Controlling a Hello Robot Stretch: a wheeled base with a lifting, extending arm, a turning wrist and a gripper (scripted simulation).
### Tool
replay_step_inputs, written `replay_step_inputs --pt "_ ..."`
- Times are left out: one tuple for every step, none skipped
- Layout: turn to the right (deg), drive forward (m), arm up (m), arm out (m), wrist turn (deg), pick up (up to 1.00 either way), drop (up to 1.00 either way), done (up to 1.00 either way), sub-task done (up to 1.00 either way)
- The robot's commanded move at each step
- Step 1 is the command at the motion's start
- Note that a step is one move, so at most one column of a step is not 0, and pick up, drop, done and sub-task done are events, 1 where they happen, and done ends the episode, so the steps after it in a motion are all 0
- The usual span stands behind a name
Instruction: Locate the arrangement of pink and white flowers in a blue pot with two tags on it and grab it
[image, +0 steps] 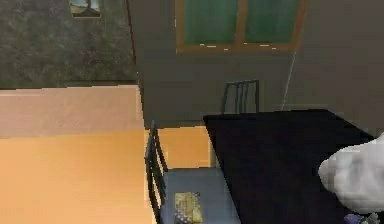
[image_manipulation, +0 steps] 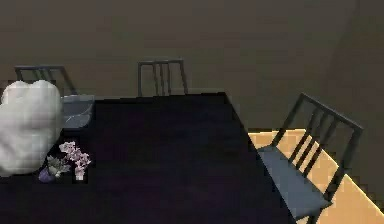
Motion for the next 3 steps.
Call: replay_step_inputs --pt "-36.0 0.0 0.0 0.0 0.0 0.0 0.0 0.0 0.0" --pt "0.0 0.0 0.5 0.0 0.0 0.0 0.0 0.0 0.0" --pt "0.0 0.0 0.38 0.0 0.0 0.0 0.0 0.0 0.0"
